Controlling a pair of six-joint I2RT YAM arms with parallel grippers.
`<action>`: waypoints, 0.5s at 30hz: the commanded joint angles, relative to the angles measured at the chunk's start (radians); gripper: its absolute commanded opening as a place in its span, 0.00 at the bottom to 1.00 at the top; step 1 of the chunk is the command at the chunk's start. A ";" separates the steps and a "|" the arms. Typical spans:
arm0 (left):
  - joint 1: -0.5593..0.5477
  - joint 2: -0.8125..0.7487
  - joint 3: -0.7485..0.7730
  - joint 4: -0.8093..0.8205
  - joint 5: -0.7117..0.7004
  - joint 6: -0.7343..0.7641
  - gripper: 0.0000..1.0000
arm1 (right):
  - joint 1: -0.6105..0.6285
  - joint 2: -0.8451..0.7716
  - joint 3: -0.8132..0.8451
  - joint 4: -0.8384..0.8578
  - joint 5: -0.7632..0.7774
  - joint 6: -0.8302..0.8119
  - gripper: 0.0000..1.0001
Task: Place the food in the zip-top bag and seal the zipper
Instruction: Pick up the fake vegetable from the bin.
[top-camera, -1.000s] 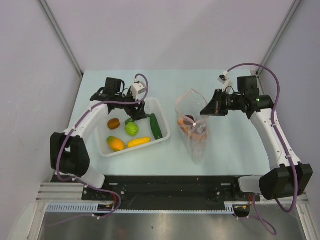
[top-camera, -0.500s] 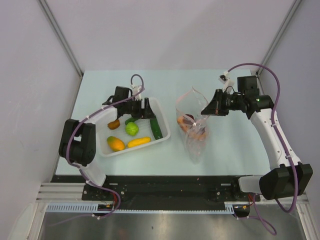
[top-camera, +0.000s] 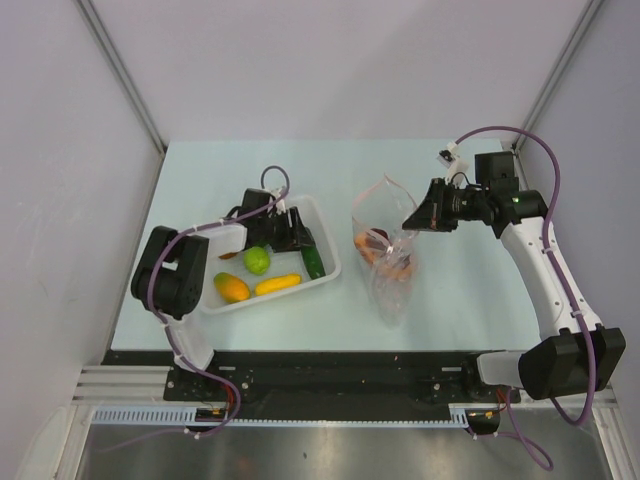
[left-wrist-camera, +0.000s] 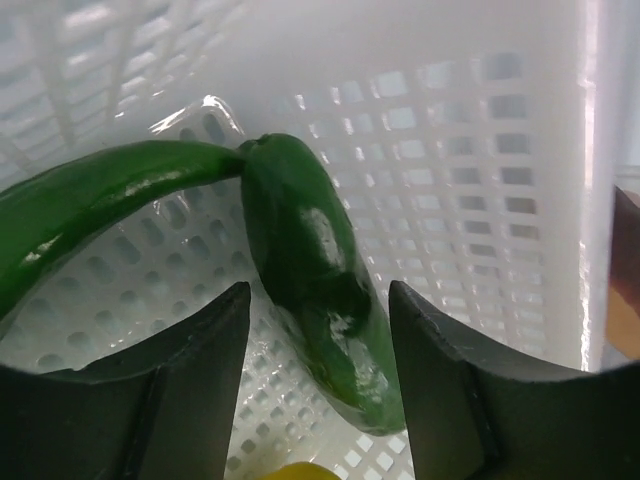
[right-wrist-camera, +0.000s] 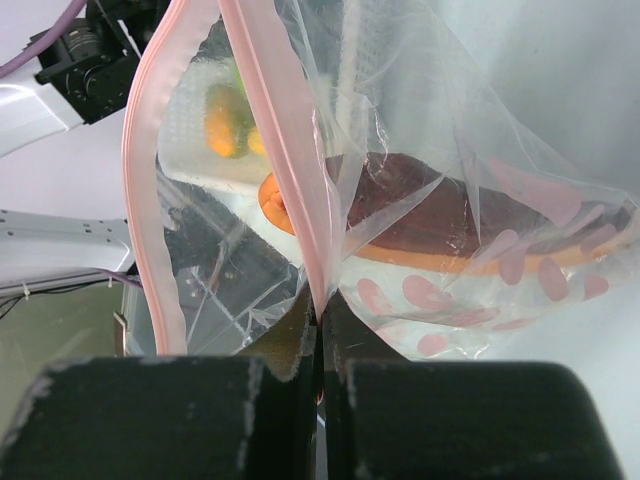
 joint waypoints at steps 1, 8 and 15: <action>0.004 0.024 0.008 0.059 0.010 -0.065 0.61 | -0.002 -0.003 0.038 0.010 0.000 -0.029 0.00; 0.056 -0.141 -0.050 0.139 0.109 -0.091 0.26 | 0.000 -0.003 0.038 0.005 -0.006 -0.055 0.00; 0.064 -0.425 0.031 0.062 0.082 0.061 0.13 | 0.038 -0.009 0.039 0.056 -0.018 -0.027 0.00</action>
